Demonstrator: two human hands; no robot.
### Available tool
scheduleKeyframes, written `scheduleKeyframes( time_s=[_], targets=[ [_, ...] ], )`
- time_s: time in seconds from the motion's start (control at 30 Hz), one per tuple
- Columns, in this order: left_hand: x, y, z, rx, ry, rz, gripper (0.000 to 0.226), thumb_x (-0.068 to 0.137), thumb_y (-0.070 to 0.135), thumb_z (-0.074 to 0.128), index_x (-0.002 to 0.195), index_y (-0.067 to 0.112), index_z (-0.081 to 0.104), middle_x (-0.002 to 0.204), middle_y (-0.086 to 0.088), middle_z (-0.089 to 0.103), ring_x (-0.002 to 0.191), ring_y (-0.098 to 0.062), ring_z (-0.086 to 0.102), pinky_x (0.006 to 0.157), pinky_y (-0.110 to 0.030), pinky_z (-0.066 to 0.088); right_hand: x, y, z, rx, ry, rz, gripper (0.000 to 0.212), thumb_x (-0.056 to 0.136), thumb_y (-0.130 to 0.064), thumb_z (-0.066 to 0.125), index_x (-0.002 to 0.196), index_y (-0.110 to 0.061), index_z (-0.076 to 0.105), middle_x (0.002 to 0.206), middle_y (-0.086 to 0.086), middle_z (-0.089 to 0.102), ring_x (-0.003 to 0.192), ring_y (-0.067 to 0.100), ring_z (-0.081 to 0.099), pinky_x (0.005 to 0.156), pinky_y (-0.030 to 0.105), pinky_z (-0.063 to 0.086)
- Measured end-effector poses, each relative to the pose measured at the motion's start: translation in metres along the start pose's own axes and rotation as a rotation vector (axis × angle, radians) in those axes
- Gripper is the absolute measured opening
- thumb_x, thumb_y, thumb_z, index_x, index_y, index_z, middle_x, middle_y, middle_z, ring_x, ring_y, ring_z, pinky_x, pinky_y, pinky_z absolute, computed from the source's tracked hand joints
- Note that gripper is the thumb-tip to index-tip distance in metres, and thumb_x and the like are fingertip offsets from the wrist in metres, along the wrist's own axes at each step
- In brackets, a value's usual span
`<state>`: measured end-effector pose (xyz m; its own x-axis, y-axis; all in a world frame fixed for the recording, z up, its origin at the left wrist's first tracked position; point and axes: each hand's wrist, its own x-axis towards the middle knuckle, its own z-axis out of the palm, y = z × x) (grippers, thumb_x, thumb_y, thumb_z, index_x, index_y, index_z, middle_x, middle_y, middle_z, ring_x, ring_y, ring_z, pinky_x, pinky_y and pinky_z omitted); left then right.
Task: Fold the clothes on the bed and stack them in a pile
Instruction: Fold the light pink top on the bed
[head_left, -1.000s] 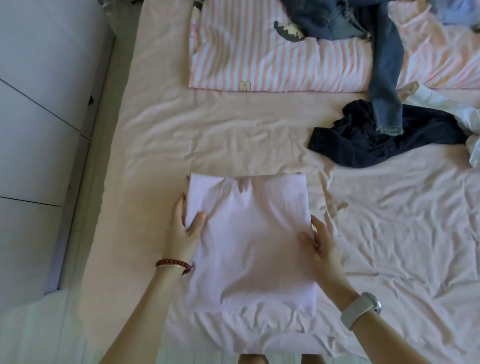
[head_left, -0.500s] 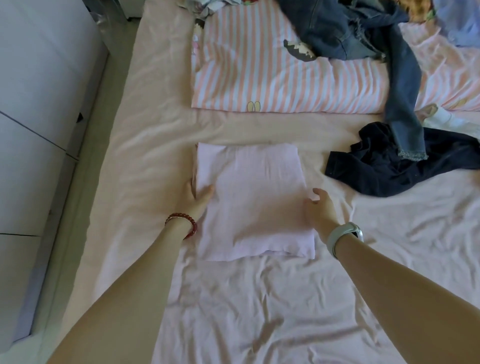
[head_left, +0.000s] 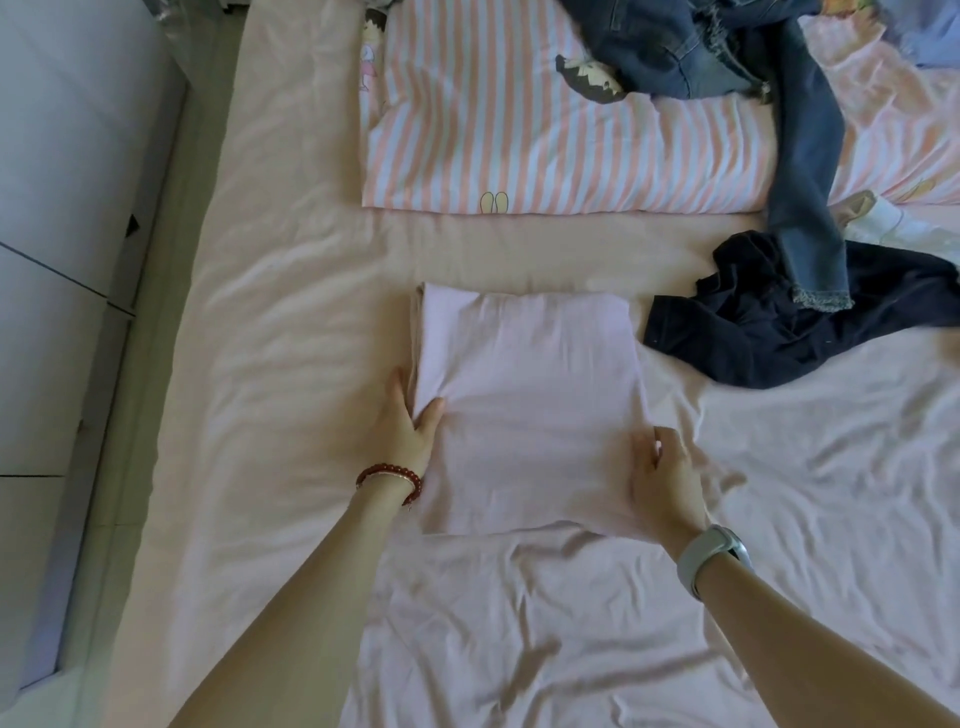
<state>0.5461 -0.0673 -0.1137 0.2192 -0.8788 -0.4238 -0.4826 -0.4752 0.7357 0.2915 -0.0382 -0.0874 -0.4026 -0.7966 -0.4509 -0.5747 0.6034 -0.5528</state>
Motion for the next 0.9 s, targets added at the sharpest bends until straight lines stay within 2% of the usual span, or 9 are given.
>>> scheduleKeyframes(
  time_s=[0.1, 0.2, 0.3, 0.4, 0.5, 0.57, 0.63, 0.77, 0.9],
  targets=[
    [-0.005, 0.003, 0.005, 0.131, 0.048, -0.115, 0.064, 0.095, 0.044, 0.036, 0.148, 0.02, 0.009, 0.146, -0.008, 0.038, 0.118, -0.033, 0.05, 0.084, -0.031, 0.037, 0.003, 0.004, -0.003, -0.127, 0.017, 0.094, 0.033, 0.095, -0.027, 0.042, 0.126, -0.014, 0.043, 0.121, 0.013, 0.055, 0.107, 0.034, 0.052, 0.082, 0.037, 0.039],
    [-0.021, 0.009, -0.003, 0.331, 0.222, -0.088, 0.065, 0.092, 0.04, 0.043, 0.146, 0.017, 0.017, 0.135, -0.015, 0.044, 0.109, -0.037, 0.053, 0.078, -0.038, 0.042, -0.003, 0.002, -0.006, -0.353, 0.187, -0.184, 0.04, 0.091, -0.016, 0.048, 0.131, -0.011, 0.045, 0.127, 0.017, 0.049, 0.116, 0.038, 0.045, 0.093, 0.047, 0.035],
    [-0.031, 0.019, 0.003, 0.582, 0.4, 0.312, 0.058, 0.085, 0.028, 0.057, 0.138, 0.01, 0.041, 0.133, -0.022, 0.046, 0.12, -0.044, 0.045, 0.089, -0.052, 0.042, -0.006, -0.009, 0.003, -0.528, 0.247, -0.607, 0.043, 0.087, -0.021, 0.041, 0.126, -0.009, 0.056, 0.123, 0.02, 0.056, 0.114, 0.041, 0.053, 0.094, 0.055, 0.041],
    [-0.031, 0.019, 0.027, 0.797, 0.13, 0.608, 0.056, 0.083, 0.043, 0.049, 0.135, 0.023, 0.047, 0.144, -0.013, 0.04, 0.135, -0.041, 0.031, 0.103, -0.06, 0.029, -0.004, -0.02, 0.022, -0.671, 0.0, -0.764, 0.052, 0.088, -0.033, 0.032, 0.134, -0.018, 0.05, 0.137, 0.018, 0.048, 0.127, 0.042, 0.043, 0.1, 0.061, 0.031],
    [-0.03, -0.008, 0.031, 0.851, -0.081, 0.511, 0.062, 0.081, 0.056, 0.045, 0.134, 0.025, 0.049, 0.147, -0.01, 0.037, 0.136, -0.039, 0.028, 0.106, -0.06, 0.028, 0.002, 0.001, 0.032, -0.791, -0.211, -0.746, 0.057, 0.09, -0.051, 0.017, 0.145, -0.035, 0.014, 0.155, 0.006, 0.012, 0.143, 0.032, 0.014, 0.113, 0.051, 0.01],
    [-0.032, -0.026, 0.022, 0.888, -0.122, 0.467, 0.07, 0.079, 0.062, 0.037, 0.136, 0.022, 0.046, 0.147, -0.01, 0.036, 0.136, -0.038, 0.029, 0.103, -0.058, 0.032, 0.008, 0.024, 0.028, -0.796, -0.206, -0.687, 0.06, 0.085, -0.062, 0.004, 0.14, -0.042, -0.008, 0.151, -0.006, -0.015, 0.143, 0.021, -0.01, 0.114, 0.045, -0.005],
    [-0.036, -0.038, 0.012, 0.918, -0.14, 0.427, 0.077, 0.077, 0.065, 0.033, 0.138, 0.018, 0.043, 0.147, -0.011, 0.035, 0.134, -0.037, 0.034, 0.101, -0.058, 0.036, 0.01, 0.042, 0.018, -0.83, -0.208, -0.618, 0.063, 0.081, -0.068, -0.004, 0.137, -0.045, -0.019, 0.146, -0.011, -0.027, 0.137, 0.014, -0.024, 0.114, 0.046, -0.006],
    [-0.049, -0.037, 0.002, 0.885, -0.135, 0.251, 0.088, 0.072, 0.071, 0.02, 0.147, 0.024, 0.021, 0.156, 0.001, 0.008, 0.141, -0.031, 0.019, 0.11, -0.052, 0.019, 0.003, 0.062, -0.007, -0.815, -0.33, -0.548, 0.06, 0.089, -0.062, 0.005, 0.134, -0.044, -0.031, 0.146, -0.013, -0.033, 0.141, 0.017, -0.021, 0.115, 0.043, -0.004],
    [-0.081, -0.003, 0.017, 0.704, 0.032, 0.143, 0.071, 0.081, 0.038, 0.061, 0.143, 0.016, 0.034, 0.154, -0.011, 0.019, 0.142, -0.036, 0.012, 0.109, -0.063, 0.01, -0.012, 0.074, -0.044, -0.718, -0.342, -0.522, 0.06, 0.098, -0.035, 0.032, 0.146, -0.033, -0.005, 0.157, -0.004, 0.0, 0.145, 0.016, -0.001, 0.116, 0.033, 0.002]
  ],
)
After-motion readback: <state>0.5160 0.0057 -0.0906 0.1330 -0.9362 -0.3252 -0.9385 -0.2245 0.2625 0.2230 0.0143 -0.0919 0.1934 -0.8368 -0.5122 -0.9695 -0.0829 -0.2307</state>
